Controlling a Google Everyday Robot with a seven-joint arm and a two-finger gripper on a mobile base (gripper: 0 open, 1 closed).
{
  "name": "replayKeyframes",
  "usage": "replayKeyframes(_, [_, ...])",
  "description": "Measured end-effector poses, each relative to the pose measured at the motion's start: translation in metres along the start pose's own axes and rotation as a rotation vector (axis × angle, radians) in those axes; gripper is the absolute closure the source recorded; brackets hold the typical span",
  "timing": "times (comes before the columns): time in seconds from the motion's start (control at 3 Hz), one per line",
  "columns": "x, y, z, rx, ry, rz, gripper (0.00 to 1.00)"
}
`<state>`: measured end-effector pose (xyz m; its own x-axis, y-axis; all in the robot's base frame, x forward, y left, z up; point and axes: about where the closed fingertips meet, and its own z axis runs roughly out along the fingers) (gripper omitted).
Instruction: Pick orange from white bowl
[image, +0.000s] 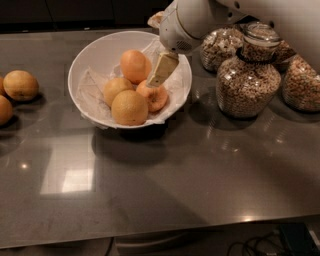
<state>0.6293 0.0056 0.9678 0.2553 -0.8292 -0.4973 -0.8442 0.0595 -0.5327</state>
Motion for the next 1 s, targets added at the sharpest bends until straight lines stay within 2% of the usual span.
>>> replayKeyframes(1.0, [-0.006,-0.018,0.034,-0.034,-0.041,-0.004,0.24])
